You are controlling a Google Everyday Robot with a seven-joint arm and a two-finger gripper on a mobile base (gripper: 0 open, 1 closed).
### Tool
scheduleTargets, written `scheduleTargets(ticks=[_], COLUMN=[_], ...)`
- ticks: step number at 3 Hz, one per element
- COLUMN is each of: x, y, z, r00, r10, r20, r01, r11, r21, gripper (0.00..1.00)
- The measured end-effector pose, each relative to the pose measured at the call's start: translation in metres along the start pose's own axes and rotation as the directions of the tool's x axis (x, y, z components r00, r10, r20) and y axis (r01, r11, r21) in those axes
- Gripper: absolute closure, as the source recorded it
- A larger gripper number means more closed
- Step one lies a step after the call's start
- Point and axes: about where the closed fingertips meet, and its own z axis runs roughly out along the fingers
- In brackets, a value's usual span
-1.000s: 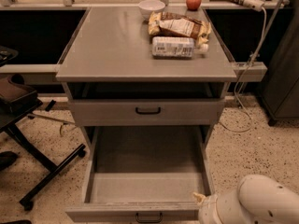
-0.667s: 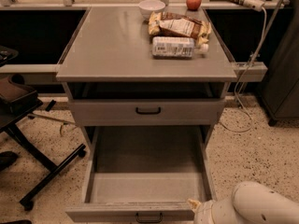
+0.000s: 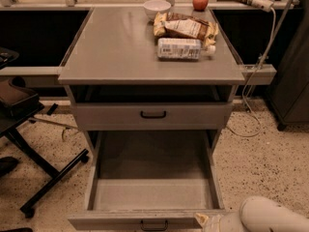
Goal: Close middle drawer
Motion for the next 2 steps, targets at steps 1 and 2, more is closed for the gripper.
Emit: scheduleTargets(ticks=[1, 2], x=[0.020, 0.035], y=[-0.002, -0.002], z=[0.016, 0.031], r00=[0.999, 0.998], r10=[0.040, 0.061], r20=[0.004, 0.003], r01=[-0.040, -0.061], r11=[0.9991, 0.9979], r21=[-0.011, -0.022], gripper=[0.00, 0.00])
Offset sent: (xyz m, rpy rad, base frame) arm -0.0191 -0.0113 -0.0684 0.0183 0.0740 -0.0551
